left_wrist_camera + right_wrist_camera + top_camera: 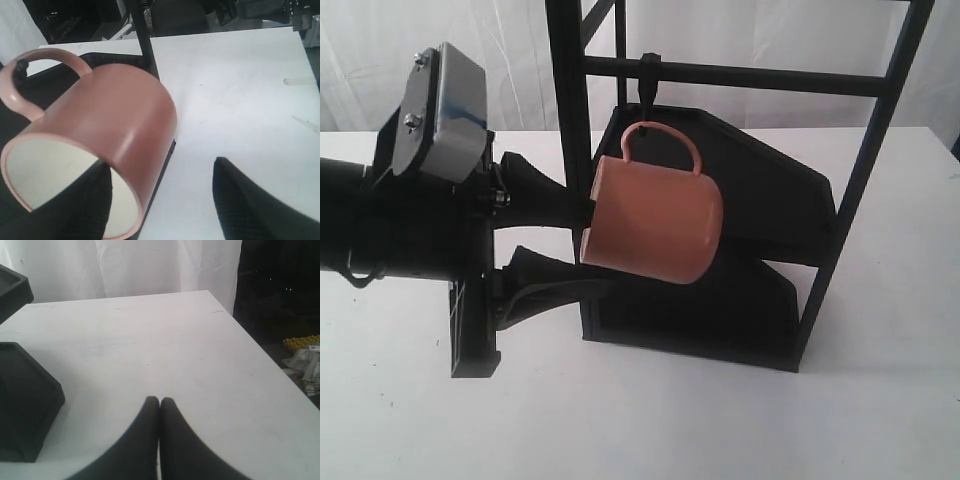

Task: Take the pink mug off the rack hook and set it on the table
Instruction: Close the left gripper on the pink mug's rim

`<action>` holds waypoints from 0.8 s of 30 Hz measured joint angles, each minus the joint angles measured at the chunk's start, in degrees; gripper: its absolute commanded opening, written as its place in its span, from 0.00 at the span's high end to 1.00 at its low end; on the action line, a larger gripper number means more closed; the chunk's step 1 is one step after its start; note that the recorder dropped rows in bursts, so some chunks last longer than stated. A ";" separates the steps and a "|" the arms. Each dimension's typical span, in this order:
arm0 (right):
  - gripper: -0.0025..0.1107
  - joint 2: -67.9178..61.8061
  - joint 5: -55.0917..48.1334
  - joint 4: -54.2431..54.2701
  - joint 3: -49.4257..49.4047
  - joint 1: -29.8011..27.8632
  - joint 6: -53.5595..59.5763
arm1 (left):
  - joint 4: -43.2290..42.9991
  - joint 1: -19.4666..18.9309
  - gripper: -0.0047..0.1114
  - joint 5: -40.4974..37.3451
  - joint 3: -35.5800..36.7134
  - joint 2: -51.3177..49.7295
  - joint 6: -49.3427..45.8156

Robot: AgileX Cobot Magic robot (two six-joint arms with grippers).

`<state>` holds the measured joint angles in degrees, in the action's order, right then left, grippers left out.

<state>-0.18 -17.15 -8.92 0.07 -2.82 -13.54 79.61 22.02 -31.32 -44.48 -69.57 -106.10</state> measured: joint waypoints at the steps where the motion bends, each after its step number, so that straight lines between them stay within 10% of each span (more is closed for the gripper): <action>1: 0.98 0.00 0.00 0.00 0.00 0.00 0.00 | -0.01 0.00 0.43 -0.24 0.00 0.00 0.00; 24: 0.98 0.00 0.00 0.00 0.00 0.00 0.00 | 2.98 0.00 0.47 -1.88 0.00 -1.81 0.76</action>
<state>-0.18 -17.15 -8.92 0.07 -2.82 -13.54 82.59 22.02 -33.20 -44.48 -71.37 -105.34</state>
